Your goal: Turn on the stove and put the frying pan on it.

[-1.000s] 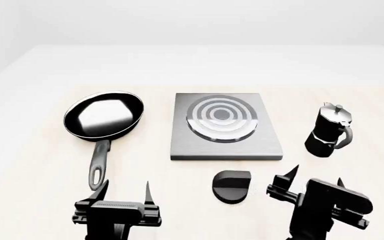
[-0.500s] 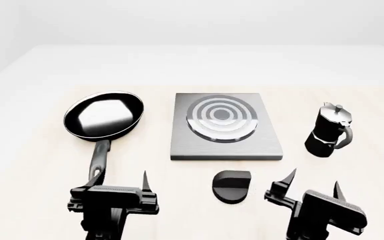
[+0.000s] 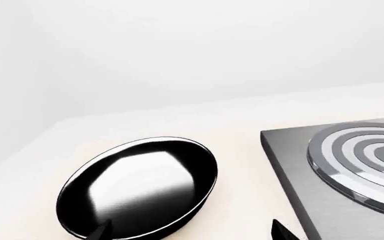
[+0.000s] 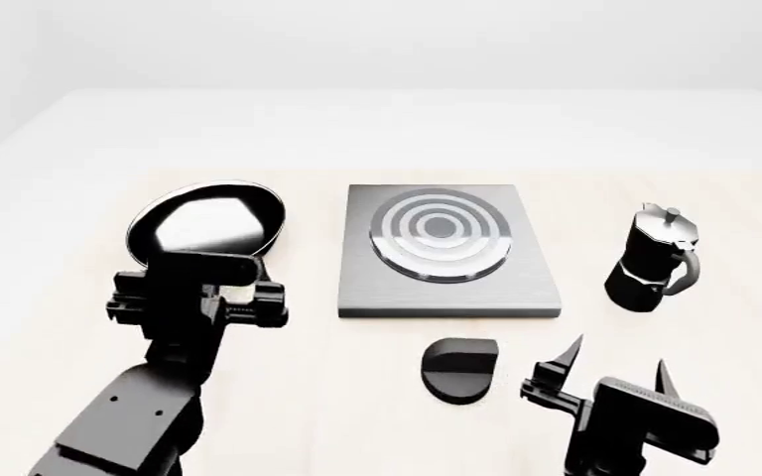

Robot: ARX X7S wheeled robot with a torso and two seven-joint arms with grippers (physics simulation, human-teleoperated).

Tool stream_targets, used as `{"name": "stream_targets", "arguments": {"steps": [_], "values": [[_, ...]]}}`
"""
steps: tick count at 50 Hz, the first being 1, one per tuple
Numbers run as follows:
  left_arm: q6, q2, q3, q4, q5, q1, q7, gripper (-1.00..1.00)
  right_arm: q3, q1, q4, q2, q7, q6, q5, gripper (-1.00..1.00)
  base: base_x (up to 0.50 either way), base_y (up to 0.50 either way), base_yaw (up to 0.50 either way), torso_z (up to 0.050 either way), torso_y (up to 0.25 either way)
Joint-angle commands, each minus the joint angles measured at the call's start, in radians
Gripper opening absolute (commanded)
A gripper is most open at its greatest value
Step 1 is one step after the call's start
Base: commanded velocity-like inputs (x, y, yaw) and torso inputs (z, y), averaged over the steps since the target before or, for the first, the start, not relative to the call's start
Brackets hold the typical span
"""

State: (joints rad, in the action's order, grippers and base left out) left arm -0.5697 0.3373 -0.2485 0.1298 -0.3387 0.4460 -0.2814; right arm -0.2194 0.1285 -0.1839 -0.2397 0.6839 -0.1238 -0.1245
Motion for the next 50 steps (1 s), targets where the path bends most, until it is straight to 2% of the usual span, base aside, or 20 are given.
{"name": "stream_targets", "arguments": {"steps": [1, 11, 25, 32, 42, 50], "values": [[-0.116, -0.003, -0.014, -0.209, -0.012, 0.201, 0.042, 1.0, -0.005, 0.005, -0.013, 0.0, 0.002, -0.004, -0.001, 1.0, 0.0, 0.0, 0.0, 0.0, 0.0], [-0.147, -0.007, -0.028, -0.368, -0.021, 0.27, 0.091, 1.0, -0.008, 0.008, -0.013, -0.001, 0.001, 0.01, -0.008, 1.0, 0.0, 0.0, 0.0, 0.0, 0.0], [-0.113, -0.014, -0.022, -0.597, 0.014, 0.36, 0.08, 1.0, -0.012, 0.01, -0.01, -0.004, 0.002, 0.024, -0.016, 1.0, 0.0, 0.0, 0.0, 0.0, 0.0], [-0.097, -0.022, -0.021, -0.648, 0.005, 0.358, 0.102, 1.0, -0.015, 0.006, 0.002, -0.005, 0.007, 0.032, -0.017, 1.0, 0.0, 0.0, 0.0, 0.0, 0.0], [-0.177, -0.017, -0.032, -0.64, -0.011, 0.373, 0.114, 1.0, -0.018, 0.006, -0.001, -0.006, 0.009, 0.029, -0.018, 1.0, 0.0, 0.0, 0.0, 0.0, 0.0], [-0.183, -0.021, -0.041, -0.676, -0.009, 0.381, 0.12, 1.0, -0.02, 0.009, -0.009, -0.007, 0.01, 0.024, -0.02, 1.0, 0.0, 0.0, 0.0, 0.0, 0.0]]}}
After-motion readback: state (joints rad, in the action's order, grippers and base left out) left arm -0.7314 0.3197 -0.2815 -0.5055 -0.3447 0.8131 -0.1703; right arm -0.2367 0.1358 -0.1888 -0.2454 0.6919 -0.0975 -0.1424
